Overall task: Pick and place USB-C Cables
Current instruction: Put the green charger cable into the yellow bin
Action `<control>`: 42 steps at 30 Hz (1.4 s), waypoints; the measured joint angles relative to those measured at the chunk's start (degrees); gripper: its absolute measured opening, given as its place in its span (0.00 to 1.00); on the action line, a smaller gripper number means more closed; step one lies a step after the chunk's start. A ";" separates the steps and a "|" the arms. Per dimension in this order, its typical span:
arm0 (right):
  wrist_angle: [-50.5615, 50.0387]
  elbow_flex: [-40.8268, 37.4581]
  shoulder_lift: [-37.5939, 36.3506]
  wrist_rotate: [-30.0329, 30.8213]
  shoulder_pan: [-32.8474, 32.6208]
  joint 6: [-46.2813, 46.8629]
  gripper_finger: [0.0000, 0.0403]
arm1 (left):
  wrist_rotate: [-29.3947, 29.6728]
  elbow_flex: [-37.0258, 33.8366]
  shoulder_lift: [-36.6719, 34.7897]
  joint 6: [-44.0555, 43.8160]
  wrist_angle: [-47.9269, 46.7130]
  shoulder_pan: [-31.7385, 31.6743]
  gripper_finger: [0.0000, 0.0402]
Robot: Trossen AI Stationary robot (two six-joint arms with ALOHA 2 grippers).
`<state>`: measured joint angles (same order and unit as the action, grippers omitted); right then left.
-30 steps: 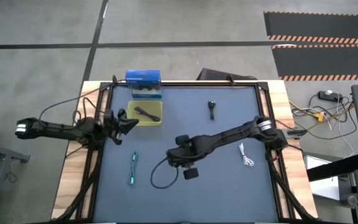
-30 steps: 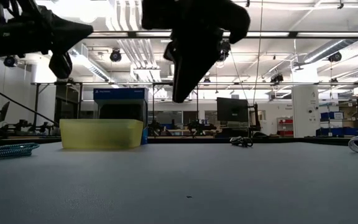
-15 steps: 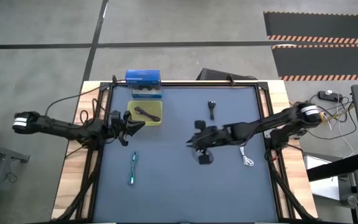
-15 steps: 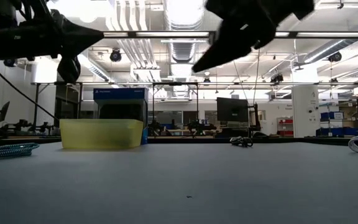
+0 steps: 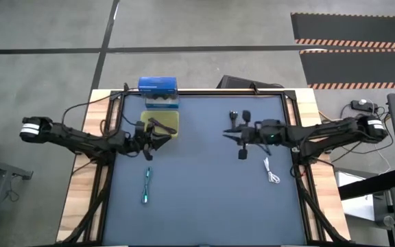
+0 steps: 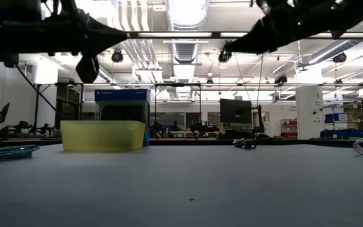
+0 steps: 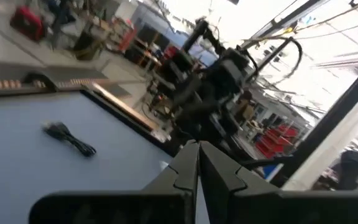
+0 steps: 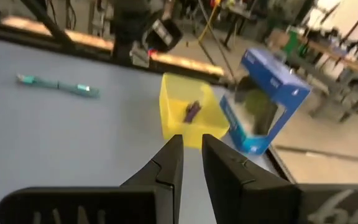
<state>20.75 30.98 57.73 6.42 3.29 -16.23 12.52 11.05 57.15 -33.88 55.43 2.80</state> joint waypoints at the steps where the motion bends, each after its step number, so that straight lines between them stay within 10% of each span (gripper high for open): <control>1: 0.91 -0.77 -1.09 -0.86 0.59 -0.52 0.13 | -0.05 0.67 0.96 -0.32 -0.12 0.54 0.00; 12: 5.61 -3.82 -7.17 -5.42 2.50 -7.80 0.13 | 0.01 10.49 12.11 -18.61 -10.49 9.36 0.00; 30: 2.15 -3.83 -12.78 -5.38 2.52 -9.37 0.13 | -13.12 38.98 25.88 -57.47 -96.03 20.93 0.00; 42: 1.93 -3.83 -12.52 -5.36 2.65 -9.86 0.13 | -16.75 38.30 27.06 -61.41 -100.46 21.49 0.00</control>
<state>22.68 27.16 45.21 1.06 5.93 -26.09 -4.23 49.34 84.21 -95.29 -45.03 24.29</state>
